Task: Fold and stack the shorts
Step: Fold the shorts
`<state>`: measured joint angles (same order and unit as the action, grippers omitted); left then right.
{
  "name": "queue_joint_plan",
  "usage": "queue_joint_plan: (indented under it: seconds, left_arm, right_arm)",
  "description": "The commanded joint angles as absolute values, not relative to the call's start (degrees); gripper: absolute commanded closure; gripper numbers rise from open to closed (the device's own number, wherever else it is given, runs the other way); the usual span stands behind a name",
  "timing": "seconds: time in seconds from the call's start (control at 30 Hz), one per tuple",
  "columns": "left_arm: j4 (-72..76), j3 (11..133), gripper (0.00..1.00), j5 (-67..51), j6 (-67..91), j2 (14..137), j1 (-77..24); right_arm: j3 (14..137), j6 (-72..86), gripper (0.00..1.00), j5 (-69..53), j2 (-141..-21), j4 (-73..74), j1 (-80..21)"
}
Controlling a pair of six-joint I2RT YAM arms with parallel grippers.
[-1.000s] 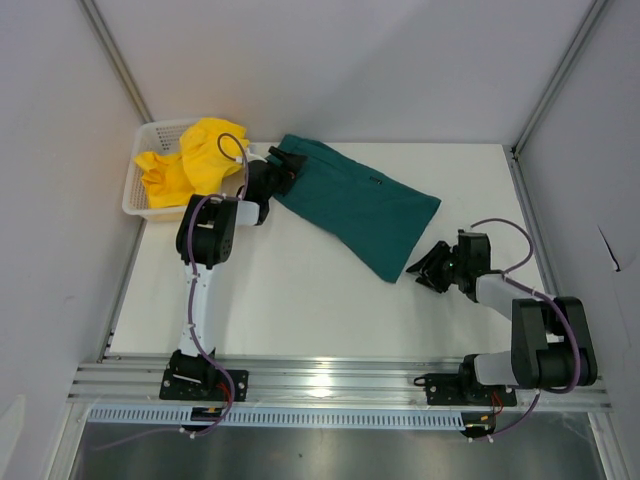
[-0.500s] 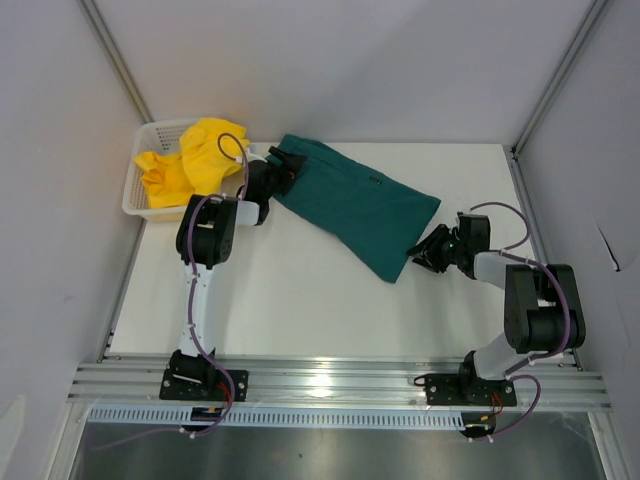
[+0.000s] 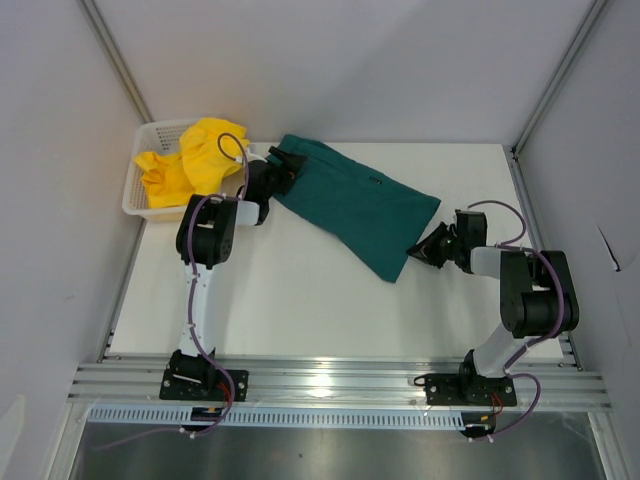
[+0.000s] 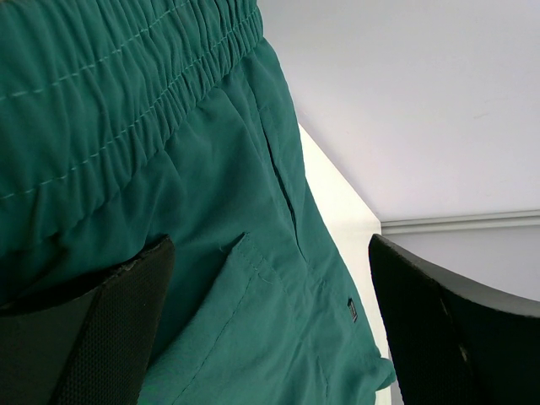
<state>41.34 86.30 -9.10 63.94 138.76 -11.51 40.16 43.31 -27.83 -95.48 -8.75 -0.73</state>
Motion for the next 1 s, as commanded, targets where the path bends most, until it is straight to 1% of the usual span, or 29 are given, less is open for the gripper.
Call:
queue_joint_plan:
  seconds: [0.0, 0.3, 0.5, 0.63, 0.73, 0.77, 0.8, 0.97]
  left_arm:
    - [38.76, 85.78, 0.01, -6.94, 61.0, 137.72, -11.16]
    - [38.67, 85.61, 0.01, -6.59, 60.82, 137.55, -11.16]
    - [38.67, 85.43, 0.01, -6.42, 60.73, 137.37, -11.25]
    - [38.67, 85.25, 0.01, -6.33, 60.73, 137.29, -11.25]
    - [38.76, 85.25, 0.01, -6.42, 60.73, 137.29, -11.25]
    - [38.76, 85.17, 0.01, -6.42, 60.73, 137.29, -11.25]
    - [38.76, 85.25, 0.01, -6.5, 60.73, 137.29, -11.25]
    - [38.76, 85.34, 0.01, -6.86, 60.38, 137.2, -11.25]
  right_arm:
    - [42.01, 43.33, 1.0, -27.95, -95.54, -10.46, -0.79]
    - [39.55, 41.57, 1.0, -24.44, -91.85, -3.61, -1.58]
    - [35.87, 41.75, 1.0, -24.35, -90.27, -4.04, -2.2]
    - [36.65, 40.7, 1.0, -22.77, -89.47, -2.21, -2.72]
    - [37.87, 39.64, 0.88, -21.97, -89.74, -0.71, -2.46]
    - [38.32, 39.38, 0.77, -21.54, -89.39, -0.36, -2.11]
    - [38.76, 38.68, 0.73, -20.49, -89.21, 1.74, -1.94]
    - [42.09, 36.57, 0.71, -17.85, -87.19, 5.7, -1.06]
